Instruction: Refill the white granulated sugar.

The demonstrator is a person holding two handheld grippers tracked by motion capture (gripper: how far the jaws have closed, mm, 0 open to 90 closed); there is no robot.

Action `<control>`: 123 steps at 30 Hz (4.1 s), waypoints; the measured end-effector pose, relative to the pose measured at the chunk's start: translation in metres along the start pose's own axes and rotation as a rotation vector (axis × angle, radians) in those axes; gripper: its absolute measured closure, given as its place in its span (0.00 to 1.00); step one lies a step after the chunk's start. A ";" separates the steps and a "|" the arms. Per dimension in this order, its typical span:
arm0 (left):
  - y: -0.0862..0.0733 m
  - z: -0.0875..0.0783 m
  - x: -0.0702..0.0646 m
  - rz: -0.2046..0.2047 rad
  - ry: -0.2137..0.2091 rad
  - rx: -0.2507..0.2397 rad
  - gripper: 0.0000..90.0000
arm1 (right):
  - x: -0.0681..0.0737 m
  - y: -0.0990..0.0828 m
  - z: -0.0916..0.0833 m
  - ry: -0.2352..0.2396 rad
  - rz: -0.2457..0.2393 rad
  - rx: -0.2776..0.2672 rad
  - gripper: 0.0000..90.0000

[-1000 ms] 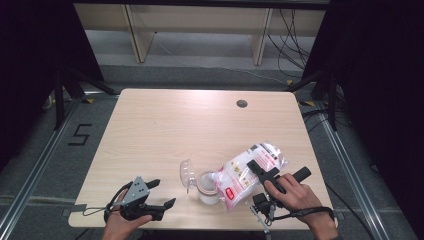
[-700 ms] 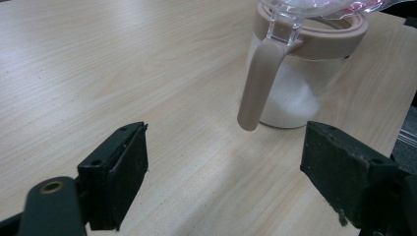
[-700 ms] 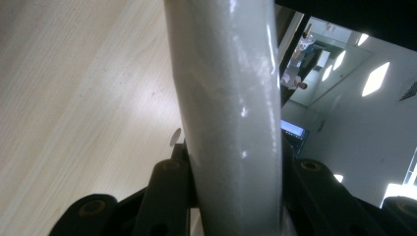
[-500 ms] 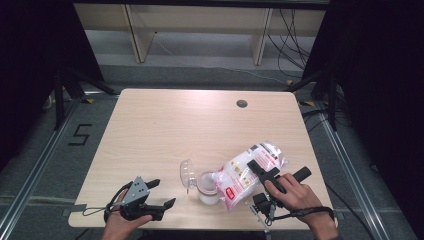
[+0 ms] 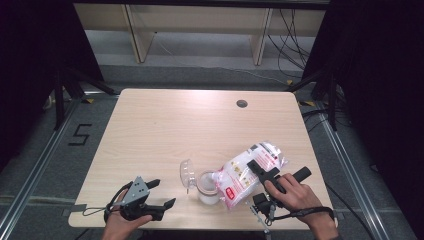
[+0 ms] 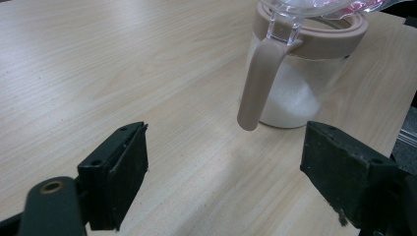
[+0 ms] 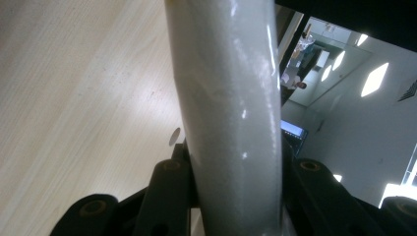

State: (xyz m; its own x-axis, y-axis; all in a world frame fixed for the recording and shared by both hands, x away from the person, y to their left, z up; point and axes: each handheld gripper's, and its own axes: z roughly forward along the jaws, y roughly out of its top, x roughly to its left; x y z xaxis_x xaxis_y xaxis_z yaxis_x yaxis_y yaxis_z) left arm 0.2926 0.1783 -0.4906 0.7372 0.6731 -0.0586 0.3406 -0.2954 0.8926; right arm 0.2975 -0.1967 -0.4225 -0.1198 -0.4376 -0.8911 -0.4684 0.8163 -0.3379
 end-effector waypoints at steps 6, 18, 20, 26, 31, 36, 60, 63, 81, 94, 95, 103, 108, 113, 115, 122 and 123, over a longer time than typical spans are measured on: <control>0.000 0.000 0.000 -0.002 0.000 0.000 0.19 | -0.001 0.001 -0.001 0.007 -0.012 0.007 0.80; 0.000 0.000 0.000 -0.002 0.003 0.005 0.19 | -0.003 0.001 -0.003 -0.002 -0.021 0.014 0.80; 0.000 0.000 0.000 0.004 0.009 0.009 0.19 | -0.003 0.001 -0.004 -0.004 -0.005 0.026 0.80; 0.000 0.000 0.000 0.003 0.007 0.009 0.19 | -0.003 0.002 -0.005 -0.012 -0.015 0.029 0.80; 0.000 0.000 0.000 0.004 0.008 0.009 0.19 | -0.003 0.002 -0.006 -0.016 -0.023 0.028 0.80; 0.000 0.000 0.000 0.004 0.008 0.009 0.19 | -0.003 0.003 -0.006 -0.014 -0.031 0.026 0.80; 0.000 0.000 0.000 -0.004 0.001 0.000 0.19 | -0.006 0.003 -0.004 0.002 -0.035 0.003 0.80; 0.000 0.000 0.000 -0.003 0.001 0.001 0.19 | -0.006 0.002 -0.005 0.002 -0.035 0.005 0.80; 0.000 0.000 0.000 -0.001 0.005 0.007 0.19 | -0.005 0.001 -0.004 -0.001 -0.009 -0.008 0.80; 0.000 0.000 0.000 0.003 0.008 0.008 0.19 | -0.006 0.001 -0.005 -0.003 -0.008 -0.010 0.80; 0.000 0.000 0.000 0.003 0.008 0.008 0.19 | -0.007 0.001 -0.006 0.007 -0.010 -0.005 0.80; 0.000 0.000 0.000 -0.005 0.001 0.000 0.19 | -0.008 0.002 -0.006 0.003 -0.006 -0.015 0.81; 0.000 0.000 0.000 -0.004 0.001 0.004 0.19 | -0.006 0.003 -0.007 0.011 0.029 -0.006 0.81; 0.000 0.000 0.000 -0.005 0.001 -0.001 0.19 | -0.007 0.002 -0.006 0.001 0.006 -0.019 0.81; 0.000 0.000 0.000 -0.001 0.004 0.006 0.19 | -0.008 0.002 -0.006 0.001 -0.002 -0.025 0.81; 0.000 0.000 0.000 0.000 0.004 0.007 0.19 | -0.005 0.002 -0.006 0.018 0.040 -0.017 0.81; 0.000 0.000 0.000 0.000 0.004 0.006 0.19 | -0.005 0.002 -0.006 0.018 0.040 -0.017 0.81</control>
State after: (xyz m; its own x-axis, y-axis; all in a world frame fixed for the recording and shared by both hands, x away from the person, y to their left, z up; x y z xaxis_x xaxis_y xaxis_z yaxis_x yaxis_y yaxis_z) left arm 0.2924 0.1784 -0.4905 0.7352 0.6755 -0.0566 0.3441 -0.3000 0.8897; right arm 0.2918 -0.1950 -0.4167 -0.1549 -0.4114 -0.8982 -0.4780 0.8269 -0.2963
